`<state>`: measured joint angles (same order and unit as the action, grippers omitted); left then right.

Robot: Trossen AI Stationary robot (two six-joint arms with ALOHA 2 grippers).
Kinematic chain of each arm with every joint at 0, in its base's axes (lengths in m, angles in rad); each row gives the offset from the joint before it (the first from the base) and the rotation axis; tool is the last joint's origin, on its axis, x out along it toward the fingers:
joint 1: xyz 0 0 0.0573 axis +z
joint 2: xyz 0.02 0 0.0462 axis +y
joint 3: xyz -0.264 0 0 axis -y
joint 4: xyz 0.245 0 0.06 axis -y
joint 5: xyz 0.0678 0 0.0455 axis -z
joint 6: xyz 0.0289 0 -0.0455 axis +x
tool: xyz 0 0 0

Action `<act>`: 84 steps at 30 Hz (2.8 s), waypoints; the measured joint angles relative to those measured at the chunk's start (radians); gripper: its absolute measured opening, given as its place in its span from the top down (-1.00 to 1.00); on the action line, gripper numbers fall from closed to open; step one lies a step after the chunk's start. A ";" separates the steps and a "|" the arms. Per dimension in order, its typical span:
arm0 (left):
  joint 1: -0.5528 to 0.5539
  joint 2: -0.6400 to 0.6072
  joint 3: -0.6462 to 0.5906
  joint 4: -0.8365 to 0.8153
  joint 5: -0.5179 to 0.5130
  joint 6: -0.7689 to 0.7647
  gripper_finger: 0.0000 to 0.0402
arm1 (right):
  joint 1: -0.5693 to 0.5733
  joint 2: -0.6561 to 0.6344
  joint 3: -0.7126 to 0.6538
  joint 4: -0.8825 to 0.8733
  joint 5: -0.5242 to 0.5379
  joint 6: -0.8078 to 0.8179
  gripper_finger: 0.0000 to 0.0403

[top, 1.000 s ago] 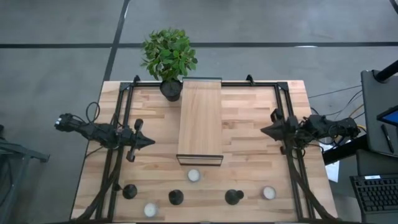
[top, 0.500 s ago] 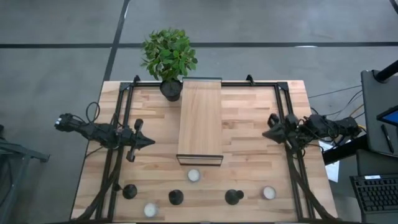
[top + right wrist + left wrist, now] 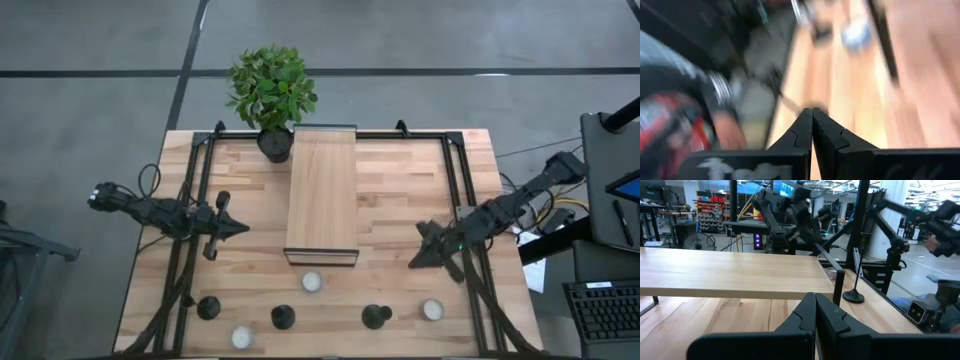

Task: Pick & Place candle stick holders
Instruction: Put the right white candle on the shelf

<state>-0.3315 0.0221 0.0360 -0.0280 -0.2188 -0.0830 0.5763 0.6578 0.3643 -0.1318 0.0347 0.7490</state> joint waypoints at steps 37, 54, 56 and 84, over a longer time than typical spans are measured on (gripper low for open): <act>0.000 0.000 0.000 0.005 0.000 0.000 1.00 | 0.336 0.856 0.526 -0.743 -0.136 0.381 0.47; 0.000 0.000 0.000 0.006 0.000 0.000 1.00 | 0.336 0.877 0.514 -0.675 -0.082 0.371 0.69; 0.000 0.000 0.000 0.006 0.000 0.000 1.00 | 0.336 0.885 0.514 -0.674 -0.080 0.364 0.71; 0.000 0.000 0.000 0.006 0.000 0.000 1.00 | 0.314 0.900 0.648 -1.011 0.005 0.290 0.96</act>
<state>-0.3315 0.0223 0.0357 -0.0223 -0.2188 -0.0830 0.8899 1.5580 1.0120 -1.1432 0.0393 1.0390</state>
